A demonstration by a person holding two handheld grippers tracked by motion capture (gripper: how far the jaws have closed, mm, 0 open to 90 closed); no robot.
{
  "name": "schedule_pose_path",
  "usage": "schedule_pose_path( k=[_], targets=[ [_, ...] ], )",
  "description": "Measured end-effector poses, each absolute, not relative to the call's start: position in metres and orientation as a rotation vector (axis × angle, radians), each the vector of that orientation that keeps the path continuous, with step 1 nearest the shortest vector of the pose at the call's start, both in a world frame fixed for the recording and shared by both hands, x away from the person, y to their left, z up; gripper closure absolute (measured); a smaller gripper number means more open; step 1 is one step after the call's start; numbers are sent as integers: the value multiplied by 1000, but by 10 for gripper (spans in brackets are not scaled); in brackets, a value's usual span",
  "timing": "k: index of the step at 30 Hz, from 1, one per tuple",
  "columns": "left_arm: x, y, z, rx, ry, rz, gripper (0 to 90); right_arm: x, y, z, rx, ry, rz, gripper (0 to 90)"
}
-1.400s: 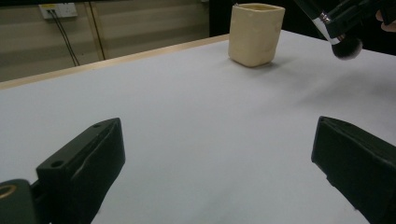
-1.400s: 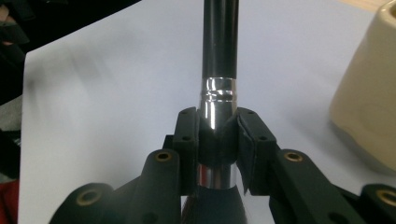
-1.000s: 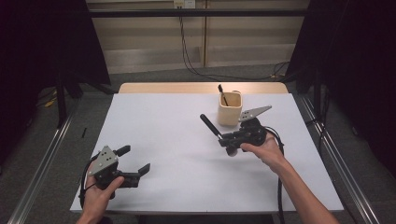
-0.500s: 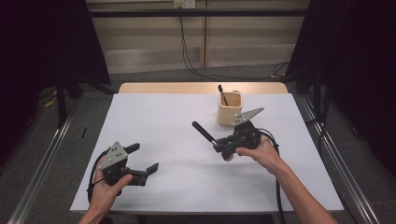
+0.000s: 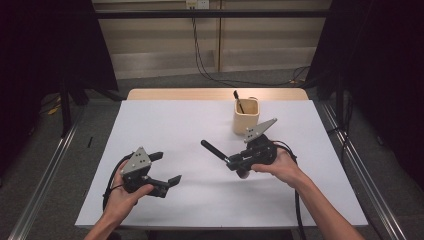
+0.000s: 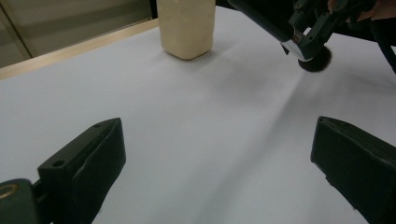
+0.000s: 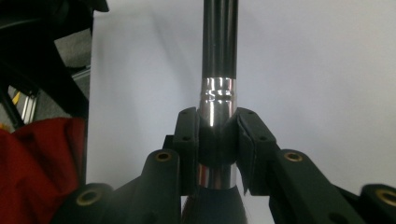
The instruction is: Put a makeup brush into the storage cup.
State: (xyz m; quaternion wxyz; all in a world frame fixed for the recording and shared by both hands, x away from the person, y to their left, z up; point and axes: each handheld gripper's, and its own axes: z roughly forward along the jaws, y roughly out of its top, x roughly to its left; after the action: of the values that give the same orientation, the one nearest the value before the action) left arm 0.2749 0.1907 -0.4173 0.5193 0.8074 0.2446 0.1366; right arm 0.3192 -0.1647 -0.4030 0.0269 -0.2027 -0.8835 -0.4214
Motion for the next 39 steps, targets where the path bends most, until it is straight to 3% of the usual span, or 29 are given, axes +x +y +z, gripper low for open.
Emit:
schedule_pose_path(
  k=[23, 39],
  targets=[
    [281, 171, -408, 2024, 486, 272, 35, 311, -133, -394, -368, -2865, -994, 717],
    [283, 155, -400, 2164, 414, 136, 42, 307, -110, -396, -202, -2929, -693, 716]
  ],
)
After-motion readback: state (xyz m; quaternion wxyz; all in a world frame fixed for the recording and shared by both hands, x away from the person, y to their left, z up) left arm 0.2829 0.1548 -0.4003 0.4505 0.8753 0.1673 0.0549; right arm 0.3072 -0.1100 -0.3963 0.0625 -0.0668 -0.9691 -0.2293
